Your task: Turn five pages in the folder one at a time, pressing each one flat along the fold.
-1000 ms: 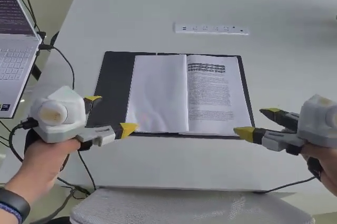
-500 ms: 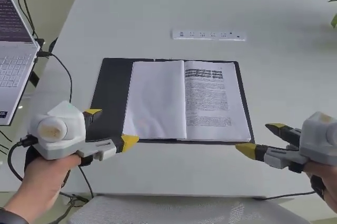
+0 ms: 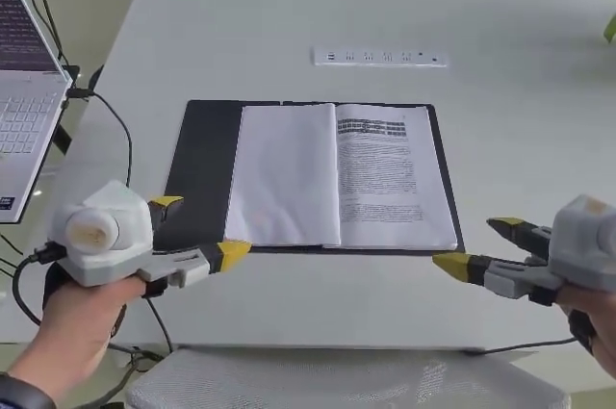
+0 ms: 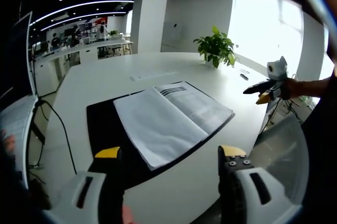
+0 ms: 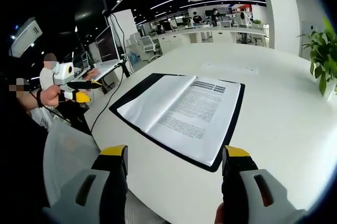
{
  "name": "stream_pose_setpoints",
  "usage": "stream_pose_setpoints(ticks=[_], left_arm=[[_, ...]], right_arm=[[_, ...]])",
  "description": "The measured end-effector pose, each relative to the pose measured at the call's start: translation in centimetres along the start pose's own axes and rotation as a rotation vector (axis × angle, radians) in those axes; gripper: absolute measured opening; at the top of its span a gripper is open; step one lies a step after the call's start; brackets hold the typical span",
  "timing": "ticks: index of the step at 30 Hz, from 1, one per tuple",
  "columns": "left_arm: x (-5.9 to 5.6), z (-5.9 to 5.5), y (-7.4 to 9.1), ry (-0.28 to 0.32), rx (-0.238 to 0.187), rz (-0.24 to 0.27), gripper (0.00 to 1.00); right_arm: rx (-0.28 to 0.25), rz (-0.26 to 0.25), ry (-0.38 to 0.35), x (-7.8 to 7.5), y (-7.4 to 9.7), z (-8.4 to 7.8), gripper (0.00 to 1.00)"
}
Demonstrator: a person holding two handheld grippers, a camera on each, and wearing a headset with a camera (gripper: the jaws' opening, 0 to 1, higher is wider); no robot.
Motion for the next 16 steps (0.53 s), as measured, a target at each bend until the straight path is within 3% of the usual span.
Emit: stream_pose_setpoints(ticks=[16], left_arm=[[0.39, -0.74, -0.04, 0.053, -0.001, 0.007, 0.72]], right_arm=[[-0.008, 0.001, -0.037, 0.68, 0.51, -0.83, 0.72]])
Point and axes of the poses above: the centre of the closed fingertips' face, and the gripper's own axes: y roughly backward along the fingers, x roughly to its left, z roughly out of its top, the point moved 7 cm from there along y, roughly backward along the fingers, and after that the axes turned 15 degrees about x, right-handed, at the moved point
